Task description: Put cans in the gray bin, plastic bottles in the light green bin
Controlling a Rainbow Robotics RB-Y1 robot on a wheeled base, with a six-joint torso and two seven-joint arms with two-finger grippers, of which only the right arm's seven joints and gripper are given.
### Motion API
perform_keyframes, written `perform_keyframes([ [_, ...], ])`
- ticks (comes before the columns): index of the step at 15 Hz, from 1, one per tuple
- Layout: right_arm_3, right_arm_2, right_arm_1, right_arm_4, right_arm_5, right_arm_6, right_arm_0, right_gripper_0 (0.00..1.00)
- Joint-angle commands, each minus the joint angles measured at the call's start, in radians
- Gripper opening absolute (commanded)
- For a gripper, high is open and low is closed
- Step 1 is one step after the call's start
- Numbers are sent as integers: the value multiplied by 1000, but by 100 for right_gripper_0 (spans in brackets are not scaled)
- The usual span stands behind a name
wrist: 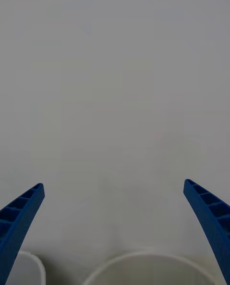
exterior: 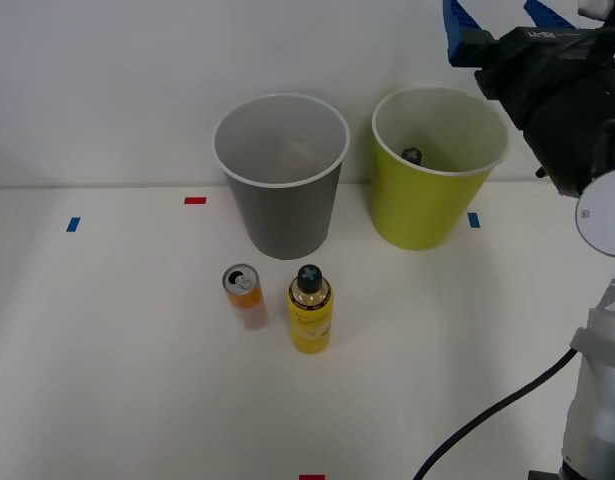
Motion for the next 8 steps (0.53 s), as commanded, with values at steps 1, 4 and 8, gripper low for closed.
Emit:
perform_keyframes([
  [1,-102,39,25,7,-27,-20,150,100],
  [4,-164,165,38,86,-229,-45,371,100],
  [8,-256,326,19,209,-487,-118,683,100],
])
